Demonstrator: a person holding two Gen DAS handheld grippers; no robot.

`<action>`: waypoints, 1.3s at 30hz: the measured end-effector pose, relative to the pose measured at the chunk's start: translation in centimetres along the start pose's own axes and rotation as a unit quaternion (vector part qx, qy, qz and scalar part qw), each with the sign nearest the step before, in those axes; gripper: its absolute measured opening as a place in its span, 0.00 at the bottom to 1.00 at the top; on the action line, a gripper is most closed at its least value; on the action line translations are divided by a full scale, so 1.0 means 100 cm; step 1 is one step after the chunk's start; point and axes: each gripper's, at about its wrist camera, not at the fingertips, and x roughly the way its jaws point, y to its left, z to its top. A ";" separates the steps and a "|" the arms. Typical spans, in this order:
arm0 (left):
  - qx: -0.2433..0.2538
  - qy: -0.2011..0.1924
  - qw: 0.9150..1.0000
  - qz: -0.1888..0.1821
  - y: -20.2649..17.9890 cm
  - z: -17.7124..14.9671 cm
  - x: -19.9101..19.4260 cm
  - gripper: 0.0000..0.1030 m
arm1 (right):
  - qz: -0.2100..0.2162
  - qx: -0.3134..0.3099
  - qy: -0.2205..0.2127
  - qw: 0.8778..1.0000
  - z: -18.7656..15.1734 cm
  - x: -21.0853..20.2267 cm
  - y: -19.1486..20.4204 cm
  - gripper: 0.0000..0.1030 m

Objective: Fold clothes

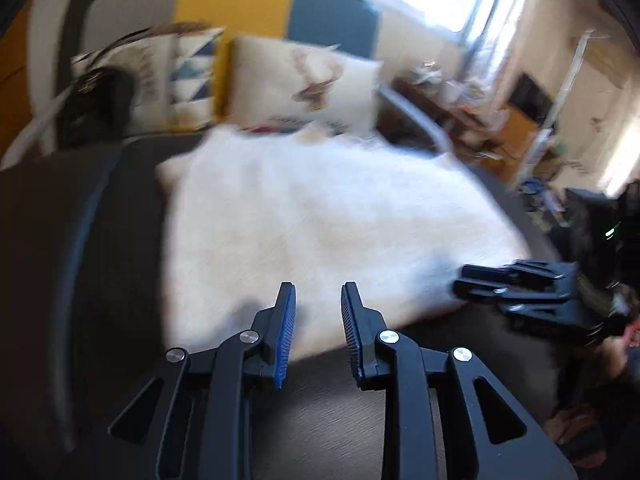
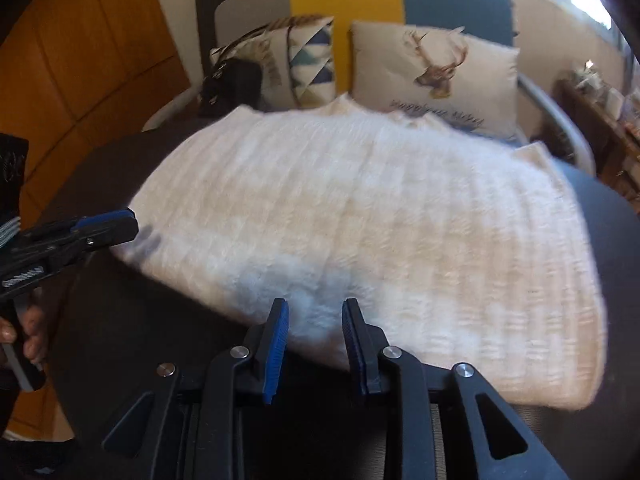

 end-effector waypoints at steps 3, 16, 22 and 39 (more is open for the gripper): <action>0.056 0.032 0.998 0.000 -0.037 0.005 0.037 0.25 | -0.061 0.040 -0.004 0.997 -0.004 -0.011 -0.027 0.27; 0.048 -0.011 0.999 0.020 -0.034 0.023 0.025 0.25 | -0.073 0.107 -0.027 0.991 0.024 -0.033 -0.125 0.27; 0.013 0.066 0.986 0.151 0.012 0.042 0.082 0.25 | -0.078 0.138 0.053 0.986 0.041 0.019 -0.168 0.27; -0.002 0.030 0.988 0.149 0.055 0.063 0.112 0.26 | -0.074 0.050 0.079 0.993 0.098 0.064 -0.169 0.29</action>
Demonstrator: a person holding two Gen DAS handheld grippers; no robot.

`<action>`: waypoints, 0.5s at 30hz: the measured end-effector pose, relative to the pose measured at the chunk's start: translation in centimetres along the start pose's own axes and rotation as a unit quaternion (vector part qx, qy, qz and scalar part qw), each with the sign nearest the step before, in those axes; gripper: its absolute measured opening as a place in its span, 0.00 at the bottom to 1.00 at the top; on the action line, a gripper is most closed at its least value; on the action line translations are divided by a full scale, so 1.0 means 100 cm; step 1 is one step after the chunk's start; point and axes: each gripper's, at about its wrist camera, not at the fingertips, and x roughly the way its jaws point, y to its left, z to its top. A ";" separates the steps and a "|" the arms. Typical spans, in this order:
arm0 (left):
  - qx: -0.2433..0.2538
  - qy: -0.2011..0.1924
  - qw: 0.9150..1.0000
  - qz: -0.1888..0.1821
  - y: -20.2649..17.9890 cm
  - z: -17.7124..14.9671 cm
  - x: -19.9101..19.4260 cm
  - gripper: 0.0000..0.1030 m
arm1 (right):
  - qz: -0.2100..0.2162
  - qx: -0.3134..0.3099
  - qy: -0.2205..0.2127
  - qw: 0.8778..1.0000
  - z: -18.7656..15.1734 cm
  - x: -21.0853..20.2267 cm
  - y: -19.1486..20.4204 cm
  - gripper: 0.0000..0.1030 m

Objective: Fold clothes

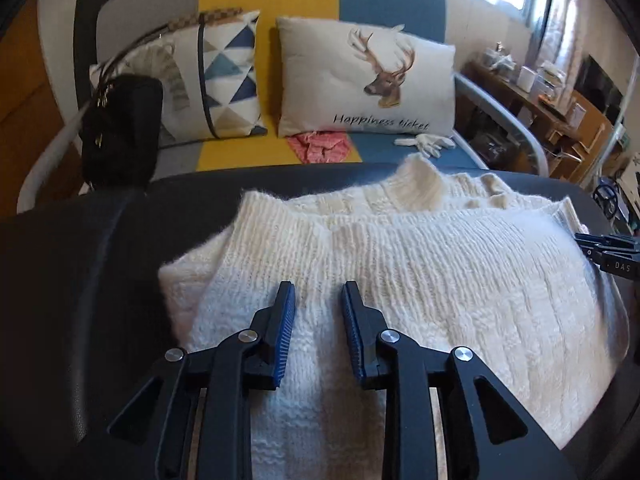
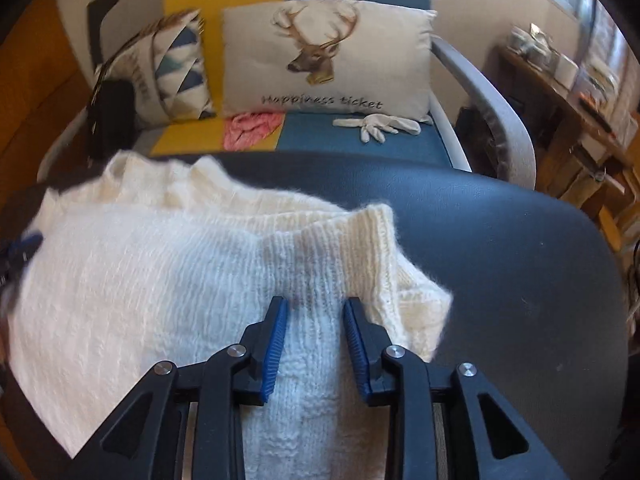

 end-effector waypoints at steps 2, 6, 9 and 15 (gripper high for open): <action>0.005 -0.003 1.000 -0.003 -0.002 -0.017 -0.012 0.26 | 0.024 -0.001 0.018 1.000 -0.015 -0.007 0.000 0.29; -0.030 0.001 0.998 -0.054 0.010 -0.048 -0.044 0.26 | 0.035 -0.013 -0.007 0.999 -0.046 -0.024 -0.005 0.27; -0.036 -0.030 0.997 -0.060 0.018 -0.055 -0.077 0.26 | 0.072 0.074 -0.053 0.993 -0.048 -0.053 -0.024 0.28; -0.025 0.013 0.999 0.031 0.027 -0.042 -0.059 0.26 | 0.014 0.030 -0.023 0.999 -0.033 -0.045 0.009 0.28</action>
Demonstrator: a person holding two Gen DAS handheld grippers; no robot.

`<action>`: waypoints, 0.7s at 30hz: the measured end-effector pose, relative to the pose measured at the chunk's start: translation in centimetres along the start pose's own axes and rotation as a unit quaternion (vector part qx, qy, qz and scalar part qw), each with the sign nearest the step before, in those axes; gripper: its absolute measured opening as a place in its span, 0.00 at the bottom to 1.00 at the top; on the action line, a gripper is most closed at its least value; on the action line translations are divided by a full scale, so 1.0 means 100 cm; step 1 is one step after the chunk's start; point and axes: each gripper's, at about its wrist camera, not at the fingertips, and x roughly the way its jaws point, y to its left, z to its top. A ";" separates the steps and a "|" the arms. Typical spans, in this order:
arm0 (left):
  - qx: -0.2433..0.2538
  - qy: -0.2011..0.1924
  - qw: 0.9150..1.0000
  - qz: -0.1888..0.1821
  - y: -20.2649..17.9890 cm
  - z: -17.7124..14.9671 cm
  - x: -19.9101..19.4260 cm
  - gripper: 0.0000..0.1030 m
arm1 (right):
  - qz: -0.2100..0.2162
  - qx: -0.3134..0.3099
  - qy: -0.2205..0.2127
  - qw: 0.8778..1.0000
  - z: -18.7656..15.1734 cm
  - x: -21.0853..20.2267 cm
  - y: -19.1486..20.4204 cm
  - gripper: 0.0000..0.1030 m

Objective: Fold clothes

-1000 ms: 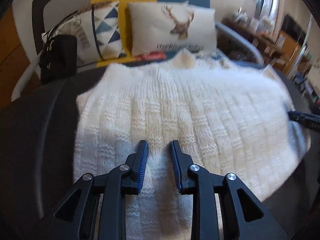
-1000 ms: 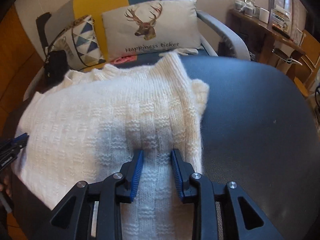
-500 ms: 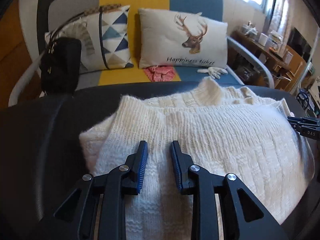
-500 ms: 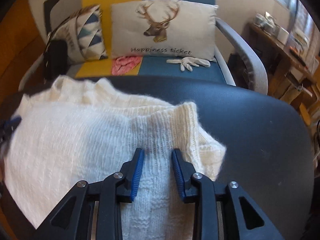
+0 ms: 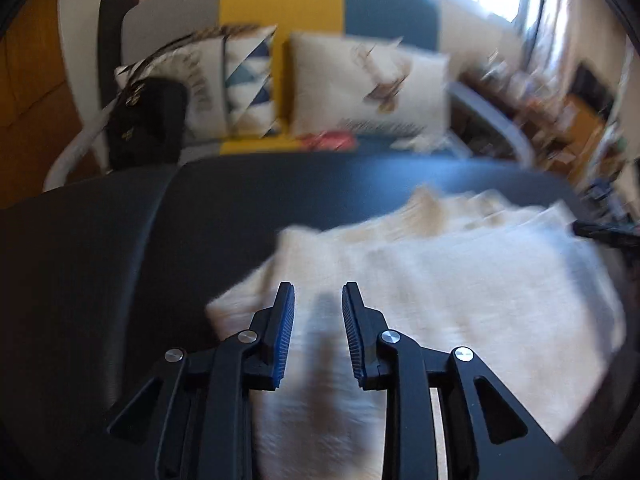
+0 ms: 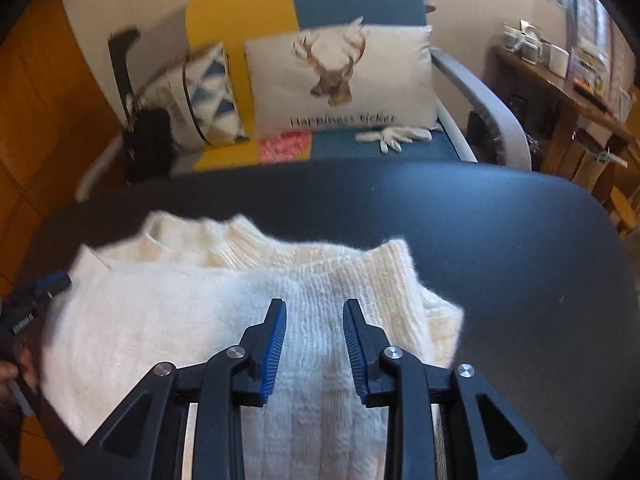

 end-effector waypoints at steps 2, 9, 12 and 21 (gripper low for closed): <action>-0.039 0.016 0.999 -0.006 0.014 -0.006 0.010 0.29 | -0.061 -0.037 0.044 0.996 -0.003 0.026 0.012 0.29; -0.115 -0.061 0.989 -0.073 0.054 -0.034 -0.062 0.29 | 0.055 -0.125 -0.022 0.990 0.023 -0.022 0.102 0.30; -0.119 -0.055 0.988 -0.085 0.051 -0.055 -0.072 0.29 | 0.138 -0.182 -0.014 0.973 0.026 -0.015 0.174 0.29; -0.137 -0.017 0.985 -0.105 0.046 -0.097 -0.073 0.32 | 0.110 -0.275 0.034 0.955 0.031 0.022 0.278 0.30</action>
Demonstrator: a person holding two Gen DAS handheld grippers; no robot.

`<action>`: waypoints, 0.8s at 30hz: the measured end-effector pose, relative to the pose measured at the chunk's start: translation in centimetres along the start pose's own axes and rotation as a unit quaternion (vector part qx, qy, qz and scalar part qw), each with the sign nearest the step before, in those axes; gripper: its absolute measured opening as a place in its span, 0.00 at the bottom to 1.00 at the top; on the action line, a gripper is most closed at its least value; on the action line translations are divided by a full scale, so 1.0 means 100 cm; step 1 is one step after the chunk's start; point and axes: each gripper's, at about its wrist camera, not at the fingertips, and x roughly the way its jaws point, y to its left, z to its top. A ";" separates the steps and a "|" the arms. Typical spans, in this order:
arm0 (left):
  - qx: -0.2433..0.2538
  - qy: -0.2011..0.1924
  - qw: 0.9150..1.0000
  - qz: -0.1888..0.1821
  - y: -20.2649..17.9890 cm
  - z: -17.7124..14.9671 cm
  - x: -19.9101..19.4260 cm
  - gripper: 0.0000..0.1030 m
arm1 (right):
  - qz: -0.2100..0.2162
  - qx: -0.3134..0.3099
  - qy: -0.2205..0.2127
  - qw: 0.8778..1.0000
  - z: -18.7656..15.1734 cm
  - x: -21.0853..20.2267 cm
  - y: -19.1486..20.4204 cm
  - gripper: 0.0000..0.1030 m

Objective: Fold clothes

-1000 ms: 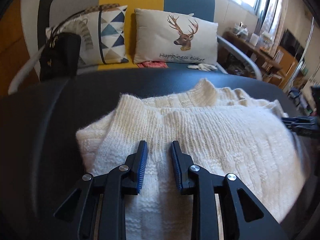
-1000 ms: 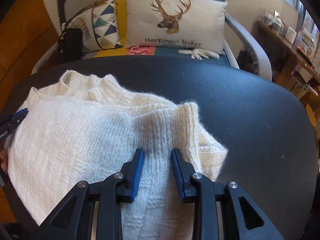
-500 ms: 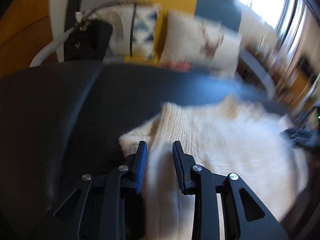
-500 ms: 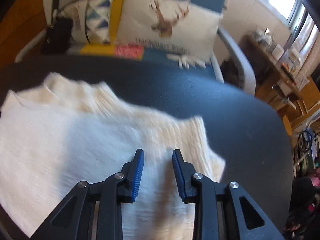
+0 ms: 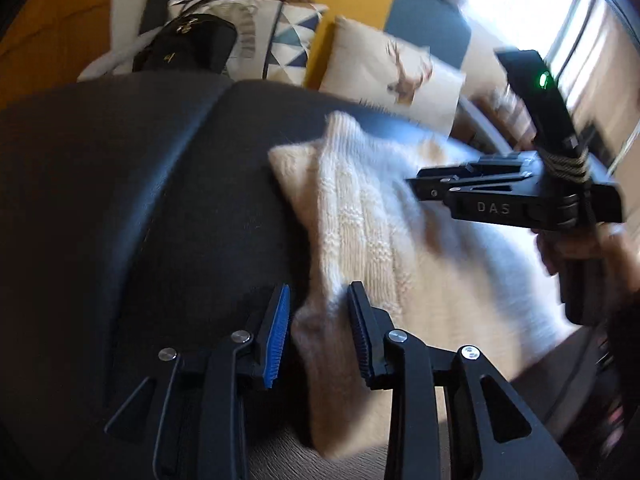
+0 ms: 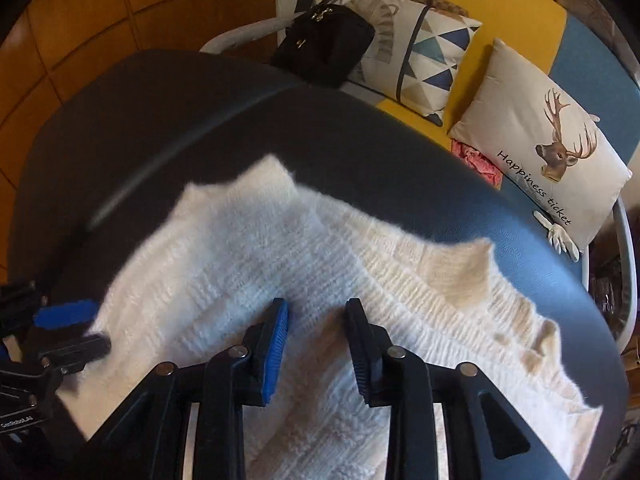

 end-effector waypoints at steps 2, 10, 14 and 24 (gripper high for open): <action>-0.006 -0.008 1.000 -0.009 0.003 -0.005 -0.010 0.32 | 0.029 0.010 -0.028 0.999 0.003 -0.018 0.005 0.30; 0.053 0.024 0.998 -0.010 -0.013 -0.053 -0.011 0.32 | 0.011 -0.057 -0.013 0.998 -0.005 0.012 0.062 0.29; 0.055 -0.006 0.998 0.003 -0.017 -0.063 -0.027 0.30 | 0.028 -0.015 -0.045 0.999 -0.023 -0.031 0.056 0.29; 0.079 0.027 0.996 0.015 -0.027 -0.064 -0.015 0.34 | 0.007 0.064 -0.021 0.998 -0.127 -0.051 0.045 0.30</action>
